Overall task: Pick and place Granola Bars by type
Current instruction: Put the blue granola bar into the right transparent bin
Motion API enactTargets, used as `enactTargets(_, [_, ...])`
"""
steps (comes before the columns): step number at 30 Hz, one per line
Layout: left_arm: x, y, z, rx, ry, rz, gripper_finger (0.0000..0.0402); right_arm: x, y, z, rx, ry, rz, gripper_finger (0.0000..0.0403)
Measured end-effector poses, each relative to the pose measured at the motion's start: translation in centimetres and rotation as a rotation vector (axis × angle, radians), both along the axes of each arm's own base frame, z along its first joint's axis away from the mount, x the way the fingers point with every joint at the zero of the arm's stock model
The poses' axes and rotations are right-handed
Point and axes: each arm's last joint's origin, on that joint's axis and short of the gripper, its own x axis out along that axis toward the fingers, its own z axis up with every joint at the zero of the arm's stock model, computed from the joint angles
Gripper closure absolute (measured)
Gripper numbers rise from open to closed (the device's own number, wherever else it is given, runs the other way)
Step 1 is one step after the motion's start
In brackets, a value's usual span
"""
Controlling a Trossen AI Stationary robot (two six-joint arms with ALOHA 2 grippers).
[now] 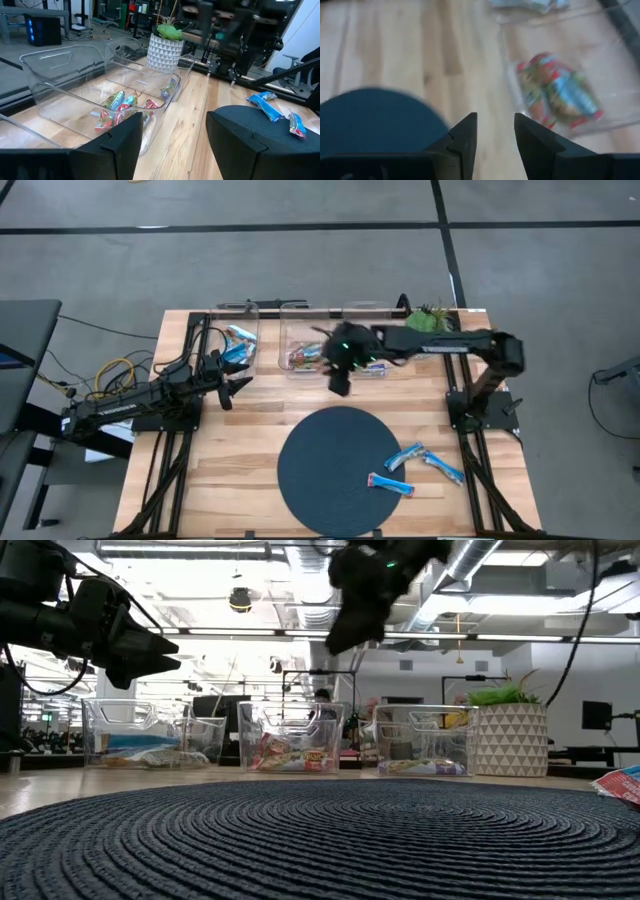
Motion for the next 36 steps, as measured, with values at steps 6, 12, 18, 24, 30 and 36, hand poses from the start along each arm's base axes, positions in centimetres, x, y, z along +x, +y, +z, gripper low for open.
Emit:
enactTargets(6, [0.0,0.0,0.0,0.0,0.0,0.0,0.0191,-5.1,3.9,-1.2,0.019,0.041,0.081,0.028])
enactTargets(12, [0.0,0.0,0.0,-0.001,0.0,0.0,0.0191,-9.9,7.0,-3.0,0.086,0.118,0.103,0.028])
enactTargets(18, [0.0,0.0,0.0,-0.001,0.0,-0.001,0.0191,-13.7,10.2,-4.7,0.1,0.228,0.203,0.028])
enactTargets(24, [0.0,0.0,0.0,-0.001,0.0,-0.001,0.0191,-16.1,13.2,-6.0,0.052,0.295,0.382,0.028])
enactTargets(30, [0.0,0.0,0.0,-0.001,0.0,0.0,0.0191,-17.6,15.6,-6.9,0.022,0.34,0.513,0.0279])
enactTargets(36, [0.0,0.0,0.0,-0.002,0.0,-0.001,0.0191,-18.7,17.1,-7.1,-0.013,0.357,0.59,0.0275])
